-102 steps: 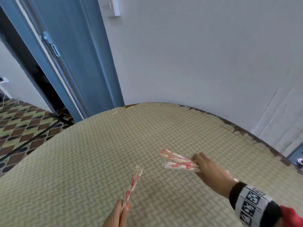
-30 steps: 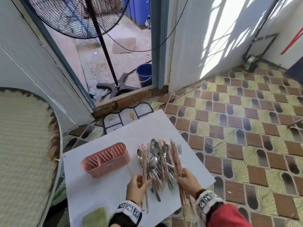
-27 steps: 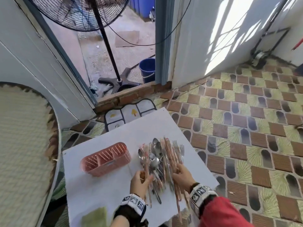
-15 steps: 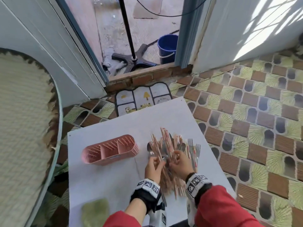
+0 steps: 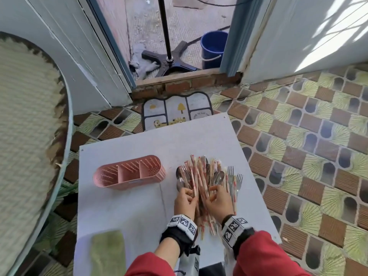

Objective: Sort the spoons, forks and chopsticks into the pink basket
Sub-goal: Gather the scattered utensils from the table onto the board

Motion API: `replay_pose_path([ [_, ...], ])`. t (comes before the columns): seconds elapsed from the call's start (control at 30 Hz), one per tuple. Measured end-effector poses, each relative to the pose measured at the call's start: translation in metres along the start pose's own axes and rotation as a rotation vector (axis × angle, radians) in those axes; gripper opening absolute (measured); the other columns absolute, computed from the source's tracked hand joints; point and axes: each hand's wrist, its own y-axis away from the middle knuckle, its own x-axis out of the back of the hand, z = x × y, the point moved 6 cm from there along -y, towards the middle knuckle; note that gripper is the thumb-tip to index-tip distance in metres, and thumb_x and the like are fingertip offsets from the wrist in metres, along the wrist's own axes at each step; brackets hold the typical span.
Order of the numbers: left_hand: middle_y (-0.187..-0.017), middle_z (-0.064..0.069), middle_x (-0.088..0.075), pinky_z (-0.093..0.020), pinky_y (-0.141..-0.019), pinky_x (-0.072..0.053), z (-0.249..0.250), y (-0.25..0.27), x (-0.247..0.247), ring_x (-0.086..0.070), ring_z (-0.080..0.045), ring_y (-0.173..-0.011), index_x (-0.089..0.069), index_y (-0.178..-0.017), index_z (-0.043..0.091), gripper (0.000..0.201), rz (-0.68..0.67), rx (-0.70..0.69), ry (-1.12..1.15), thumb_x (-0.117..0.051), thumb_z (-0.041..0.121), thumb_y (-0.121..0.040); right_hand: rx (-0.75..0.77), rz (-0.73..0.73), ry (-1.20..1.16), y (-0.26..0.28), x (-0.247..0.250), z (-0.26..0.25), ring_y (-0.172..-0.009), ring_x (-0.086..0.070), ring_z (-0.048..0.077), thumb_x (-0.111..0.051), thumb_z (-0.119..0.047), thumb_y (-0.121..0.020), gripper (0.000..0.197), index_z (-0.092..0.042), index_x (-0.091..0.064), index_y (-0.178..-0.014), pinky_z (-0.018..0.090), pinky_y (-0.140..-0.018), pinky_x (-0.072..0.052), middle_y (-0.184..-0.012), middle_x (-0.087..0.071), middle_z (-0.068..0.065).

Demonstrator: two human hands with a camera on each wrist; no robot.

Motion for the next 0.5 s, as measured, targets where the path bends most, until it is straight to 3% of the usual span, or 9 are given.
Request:
replay_pose_path([
  [0.13,-0.072,0.007,-0.056,-0.013,-0.058,-0.044,-0.008,0.012,0.005,-0.052,-0.006,-0.062,-0.053,-0.093,0.017,0.011,0.024,-0.014,0.071,-0.062,0.017,-0.087,0.017,-0.003,-0.007,0.008,-0.001,0.001,-0.072,-0.054,0.014,-0.057,-0.004,-0.082,0.027,-0.013,-0.055,-0.107,0.033,-0.073,-0.053,-0.09,-0.056,0.003],
  [0.23,-0.077,0.007,-0.056,-0.009,-0.058,-0.041,-0.013,0.024,0.014,-0.053,-0.004,-0.066,-0.053,-0.096,0.02,0.011,0.065,-0.009,0.096,-0.06,0.021,-0.088,0.044,-0.019,0.019,0.017,-0.001,0.002,-0.093,-0.054,0.017,-0.055,-0.008,-0.086,0.028,-0.014,-0.054,-0.112,0.033,-0.088,-0.049,-0.111,-0.049,0.004],
  [0.3,-0.078,0.008,-0.055,-0.008,-0.057,-0.039,-0.02,0.035,0.023,-0.052,-0.006,-0.067,-0.053,-0.094,0.019,0.006,0.114,0.004,0.093,-0.057,0.022,-0.09,0.07,-0.011,0.023,0.025,0.002,0.002,-0.1,-0.054,0.018,-0.054,-0.006,-0.086,0.029,-0.014,-0.053,-0.114,0.033,-0.092,-0.047,-0.116,-0.045,0.002],
  [0.4,-0.079,0.007,-0.055,-0.014,-0.058,-0.04,-0.037,0.062,0.038,-0.051,-0.004,-0.066,-0.053,-0.086,0.02,0.007,0.161,0.027,0.083,-0.051,0.021,-0.093,0.124,-0.038,0.03,0.044,0.004,0.003,-0.091,-0.056,0.015,-0.054,-0.005,-0.086,0.027,-0.015,-0.053,-0.111,0.028,-0.083,-0.048,-0.113,-0.045,0.0],
  [0.5,-0.071,0.005,-0.057,-0.029,-0.067,-0.046,-0.075,0.099,0.061,-0.05,-0.008,-0.059,-0.051,-0.072,0.025,0.02,0.248,0.085,0.124,-0.056,0.017,-0.089,0.196,-0.095,0.082,0.071,0.001,0.004,-0.082,-0.054,0.011,-0.052,-0.01,-0.09,0.015,-0.019,-0.053,-0.102,0.021,-0.072,-0.042,-0.106,-0.051,-0.002],
])
